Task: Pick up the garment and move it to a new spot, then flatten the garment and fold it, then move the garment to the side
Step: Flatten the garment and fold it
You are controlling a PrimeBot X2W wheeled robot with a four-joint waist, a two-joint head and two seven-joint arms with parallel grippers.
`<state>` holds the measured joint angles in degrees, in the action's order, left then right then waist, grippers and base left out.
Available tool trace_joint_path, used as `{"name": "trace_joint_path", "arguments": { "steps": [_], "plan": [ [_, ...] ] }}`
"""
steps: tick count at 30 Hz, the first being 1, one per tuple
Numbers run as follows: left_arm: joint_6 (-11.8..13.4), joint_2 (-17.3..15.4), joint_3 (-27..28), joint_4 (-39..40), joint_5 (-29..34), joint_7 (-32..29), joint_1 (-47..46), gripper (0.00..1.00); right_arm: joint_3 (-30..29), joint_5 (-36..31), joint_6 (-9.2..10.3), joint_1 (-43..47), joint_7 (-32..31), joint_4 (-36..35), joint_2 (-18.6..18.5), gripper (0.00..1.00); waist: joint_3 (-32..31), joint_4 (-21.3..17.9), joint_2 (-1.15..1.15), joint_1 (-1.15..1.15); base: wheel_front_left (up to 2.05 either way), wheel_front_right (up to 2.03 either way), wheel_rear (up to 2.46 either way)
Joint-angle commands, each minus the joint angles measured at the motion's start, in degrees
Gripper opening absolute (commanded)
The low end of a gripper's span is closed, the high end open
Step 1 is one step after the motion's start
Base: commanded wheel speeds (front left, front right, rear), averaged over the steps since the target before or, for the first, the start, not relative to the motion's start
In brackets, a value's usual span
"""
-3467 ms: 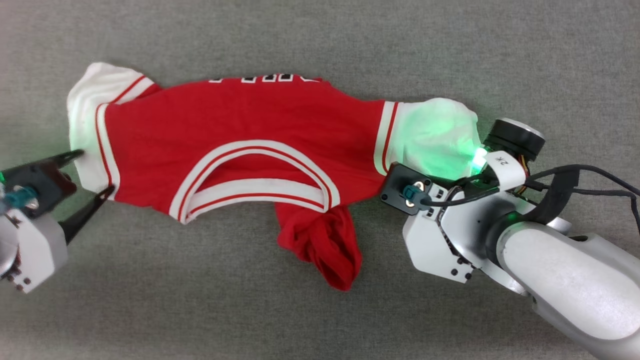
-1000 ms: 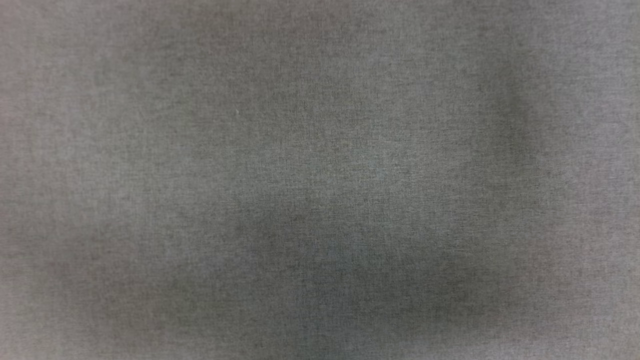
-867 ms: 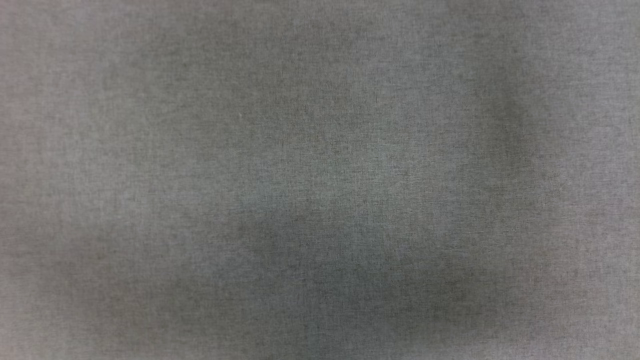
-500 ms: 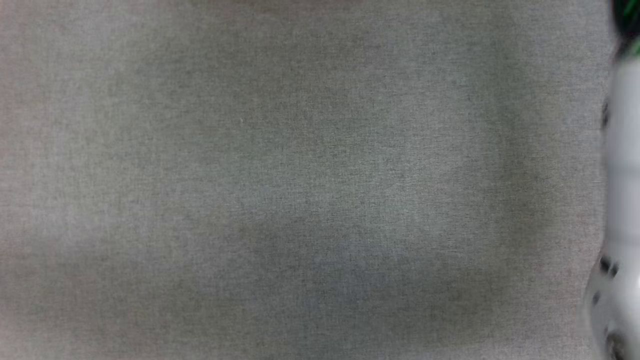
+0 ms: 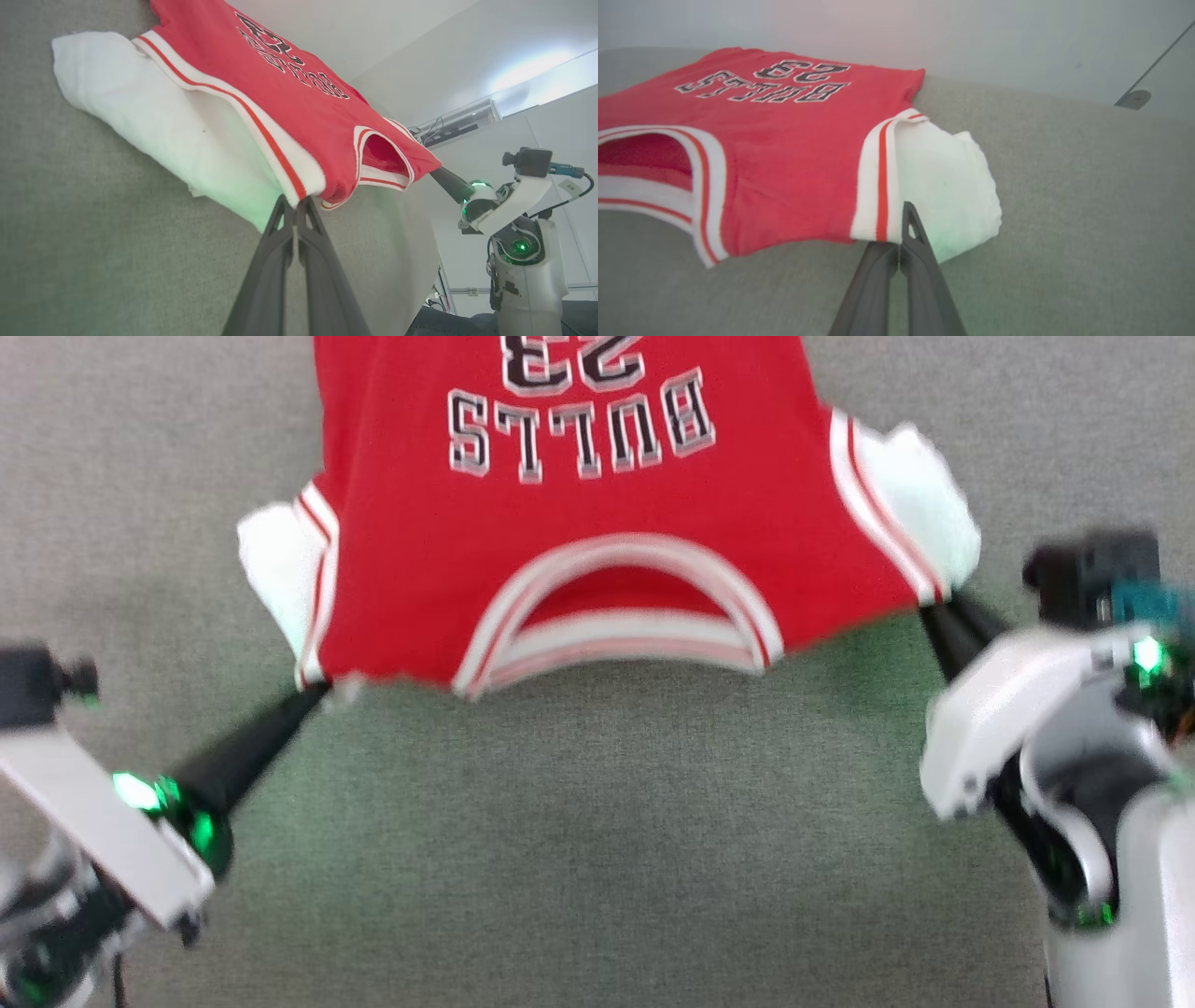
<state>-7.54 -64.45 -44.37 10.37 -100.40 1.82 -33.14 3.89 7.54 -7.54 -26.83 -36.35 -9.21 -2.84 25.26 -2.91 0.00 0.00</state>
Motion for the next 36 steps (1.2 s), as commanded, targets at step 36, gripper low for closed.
{"name": "trace_joint_path", "arguments": {
  "steps": [36],
  "plan": [
    [0.1,4.0,4.1,5.4,6.6,-0.8,27.1,0.00,5.4,8.0,0.10,32.2,-10.1,-9.6,-3.6,0.00,-4.8,2.1,0.00,0.00,0.00,0.00,0.00]
  ]
}}
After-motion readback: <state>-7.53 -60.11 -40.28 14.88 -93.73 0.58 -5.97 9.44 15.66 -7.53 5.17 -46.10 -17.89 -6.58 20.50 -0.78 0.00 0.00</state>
